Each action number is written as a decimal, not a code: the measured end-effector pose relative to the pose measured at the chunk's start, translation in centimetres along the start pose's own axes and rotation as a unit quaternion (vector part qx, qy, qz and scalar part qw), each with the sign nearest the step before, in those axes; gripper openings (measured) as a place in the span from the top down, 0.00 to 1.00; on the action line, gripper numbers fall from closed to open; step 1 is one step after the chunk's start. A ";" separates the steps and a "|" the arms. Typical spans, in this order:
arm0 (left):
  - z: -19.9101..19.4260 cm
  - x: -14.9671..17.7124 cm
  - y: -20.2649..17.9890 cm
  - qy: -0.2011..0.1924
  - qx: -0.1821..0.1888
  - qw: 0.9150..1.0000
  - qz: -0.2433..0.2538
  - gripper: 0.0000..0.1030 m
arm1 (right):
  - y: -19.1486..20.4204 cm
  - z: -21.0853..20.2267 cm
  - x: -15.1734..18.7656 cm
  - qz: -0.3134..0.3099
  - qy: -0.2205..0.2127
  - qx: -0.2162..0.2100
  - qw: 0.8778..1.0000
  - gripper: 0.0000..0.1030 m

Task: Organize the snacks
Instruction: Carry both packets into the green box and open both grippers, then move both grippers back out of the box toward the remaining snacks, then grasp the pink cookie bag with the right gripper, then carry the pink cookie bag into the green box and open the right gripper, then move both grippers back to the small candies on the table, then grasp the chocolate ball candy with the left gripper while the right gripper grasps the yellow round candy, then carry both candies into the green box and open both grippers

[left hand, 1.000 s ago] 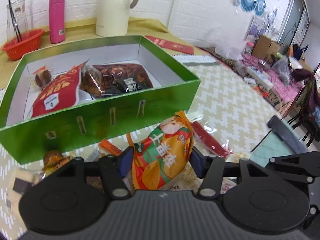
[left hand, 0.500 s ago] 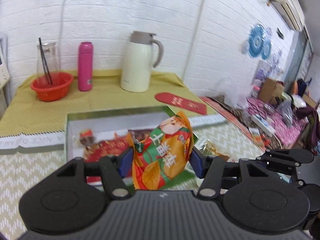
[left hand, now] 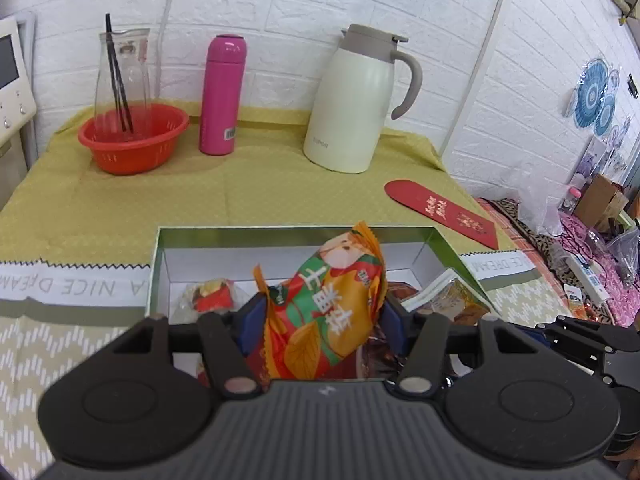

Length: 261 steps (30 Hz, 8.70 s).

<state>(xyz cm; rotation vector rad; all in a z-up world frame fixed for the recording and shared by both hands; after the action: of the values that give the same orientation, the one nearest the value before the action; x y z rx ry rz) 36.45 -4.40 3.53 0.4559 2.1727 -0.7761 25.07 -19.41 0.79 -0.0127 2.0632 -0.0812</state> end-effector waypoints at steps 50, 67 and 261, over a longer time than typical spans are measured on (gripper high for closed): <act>-18.2 15.7 -5.1 -0.019 -0.010 1.000 -0.008 0.00 | 8.5 -13.3 8.1 -0.046 0.014 -0.119 0.992 0.00; -18.2 19.0 -2.9 -0.001 0.051 0.997 -0.053 0.00 | 12.0 -10.8 9.7 -0.078 0.033 -0.140 0.987 0.32; -5.3 14.7 -1.8 0.066 -0.011 0.997 0.045 0.78 | 8.1 -6.8 10.1 -0.062 0.045 -0.108 0.991 0.62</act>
<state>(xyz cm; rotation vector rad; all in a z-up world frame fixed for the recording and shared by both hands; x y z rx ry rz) 23.19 -1.22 -4.32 0.6055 2.2624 -0.6892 14.47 -11.38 -5.37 -0.2750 2.1511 0.0657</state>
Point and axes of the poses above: each gripper's, at about its wrist camera, not at the fingertips, and z roughly the way its jaws point, y to its left, x to its underside, the point moved 3 cm from there along z, roughly the way its jaws point, and after that the axes turned 15 degrees about x, right-handed, at the moved point
